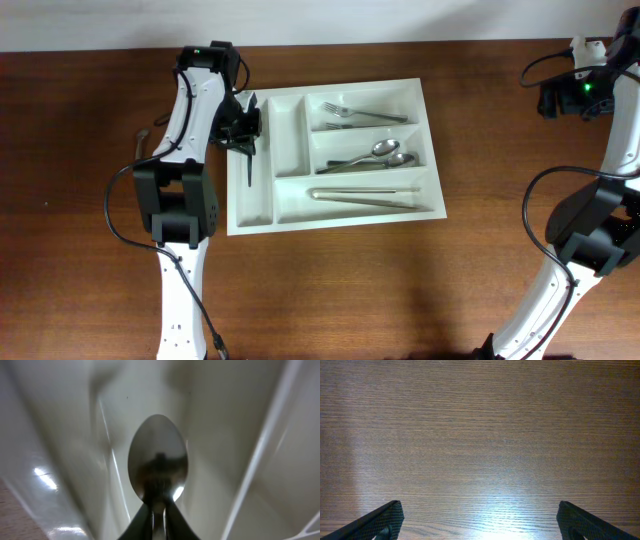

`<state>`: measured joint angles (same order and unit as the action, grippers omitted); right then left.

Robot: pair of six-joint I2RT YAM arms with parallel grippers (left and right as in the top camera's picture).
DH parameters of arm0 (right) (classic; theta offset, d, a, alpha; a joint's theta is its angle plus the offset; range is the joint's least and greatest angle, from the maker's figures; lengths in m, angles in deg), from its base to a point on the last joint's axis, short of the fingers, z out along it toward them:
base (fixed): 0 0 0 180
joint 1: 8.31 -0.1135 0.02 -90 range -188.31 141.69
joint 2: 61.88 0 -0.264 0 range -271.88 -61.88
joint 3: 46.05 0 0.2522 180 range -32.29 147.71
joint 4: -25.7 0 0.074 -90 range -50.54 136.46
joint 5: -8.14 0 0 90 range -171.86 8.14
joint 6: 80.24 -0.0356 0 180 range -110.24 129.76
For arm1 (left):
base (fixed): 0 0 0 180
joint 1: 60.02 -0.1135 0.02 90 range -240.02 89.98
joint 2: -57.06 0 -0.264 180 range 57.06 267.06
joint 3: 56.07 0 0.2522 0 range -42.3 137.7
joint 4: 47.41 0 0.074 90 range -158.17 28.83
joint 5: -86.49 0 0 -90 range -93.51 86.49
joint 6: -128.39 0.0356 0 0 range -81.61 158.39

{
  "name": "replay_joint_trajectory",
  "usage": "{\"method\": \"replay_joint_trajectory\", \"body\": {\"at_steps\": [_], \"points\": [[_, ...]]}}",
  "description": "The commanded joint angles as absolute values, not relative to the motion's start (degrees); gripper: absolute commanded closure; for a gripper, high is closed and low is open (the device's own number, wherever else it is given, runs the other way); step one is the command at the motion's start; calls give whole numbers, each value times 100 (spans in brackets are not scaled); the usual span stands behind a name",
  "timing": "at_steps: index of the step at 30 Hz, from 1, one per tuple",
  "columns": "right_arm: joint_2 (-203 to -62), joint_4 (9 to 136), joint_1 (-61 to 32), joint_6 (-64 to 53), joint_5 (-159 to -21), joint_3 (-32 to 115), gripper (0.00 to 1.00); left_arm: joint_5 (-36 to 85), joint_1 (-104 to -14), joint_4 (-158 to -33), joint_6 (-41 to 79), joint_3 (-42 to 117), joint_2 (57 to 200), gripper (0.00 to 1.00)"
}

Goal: Pack container
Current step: 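Carry the spoon into the narrow left compartment and release it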

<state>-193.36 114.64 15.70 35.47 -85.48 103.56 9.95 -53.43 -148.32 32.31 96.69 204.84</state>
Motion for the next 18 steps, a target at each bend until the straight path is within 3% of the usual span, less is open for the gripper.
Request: {"method": "replay_joint_trajectory", "body": {"at_steps": [1, 12, 18], "points": [[-19375, 11464, 1568, 3567, -8618, 10323, 1, 955, -5374, -14747, 3196, 9586, 20561, 80], [-19375, 11464, 1568, 3567, -8618, 10323, 2, 1027, -5376, -14603, 3198, 9722, 20554, 76], [-19375, 11464, 1568, 3567, -8618, 10323, 1, 1128, -5470, -15027, 3200, 10605, 20554, 74]]}}
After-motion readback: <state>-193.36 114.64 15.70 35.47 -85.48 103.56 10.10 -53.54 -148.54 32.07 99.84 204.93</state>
